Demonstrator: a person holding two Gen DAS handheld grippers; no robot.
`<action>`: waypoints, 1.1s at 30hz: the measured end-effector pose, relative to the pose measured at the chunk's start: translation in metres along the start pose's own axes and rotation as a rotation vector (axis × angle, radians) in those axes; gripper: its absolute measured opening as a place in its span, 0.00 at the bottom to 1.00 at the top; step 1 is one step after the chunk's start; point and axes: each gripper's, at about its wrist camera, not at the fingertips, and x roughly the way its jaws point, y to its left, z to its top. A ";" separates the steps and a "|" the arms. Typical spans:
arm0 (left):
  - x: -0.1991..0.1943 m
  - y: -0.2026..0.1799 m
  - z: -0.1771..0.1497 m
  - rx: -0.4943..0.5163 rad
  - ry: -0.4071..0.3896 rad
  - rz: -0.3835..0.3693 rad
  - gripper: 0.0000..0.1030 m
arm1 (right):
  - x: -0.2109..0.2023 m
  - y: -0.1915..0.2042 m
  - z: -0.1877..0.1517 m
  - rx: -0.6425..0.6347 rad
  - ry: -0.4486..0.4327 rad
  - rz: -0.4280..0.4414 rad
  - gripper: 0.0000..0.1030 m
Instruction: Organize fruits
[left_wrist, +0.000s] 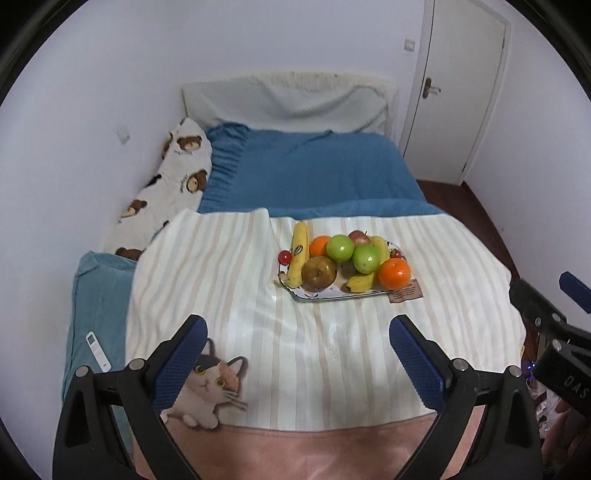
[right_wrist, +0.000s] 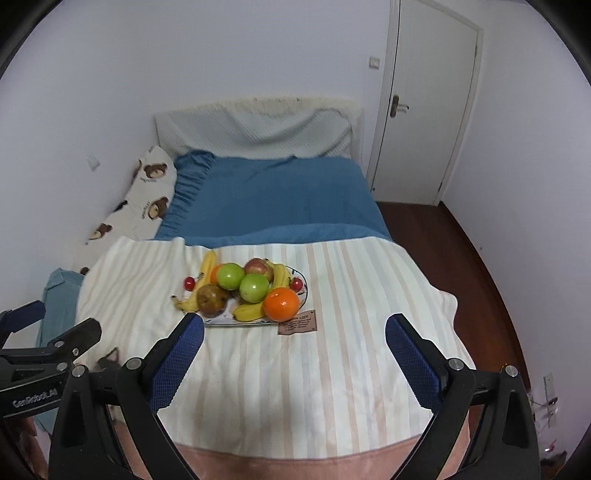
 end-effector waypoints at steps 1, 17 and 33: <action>-0.008 0.000 -0.003 0.000 -0.011 0.002 0.98 | -0.010 0.001 -0.003 0.000 -0.008 0.004 0.98; -0.087 -0.007 -0.038 0.017 -0.116 0.006 0.98 | -0.114 -0.001 -0.032 0.007 -0.109 0.032 0.98; -0.071 -0.005 -0.033 -0.005 -0.141 0.040 0.98 | -0.100 -0.003 -0.036 0.008 -0.103 0.003 0.98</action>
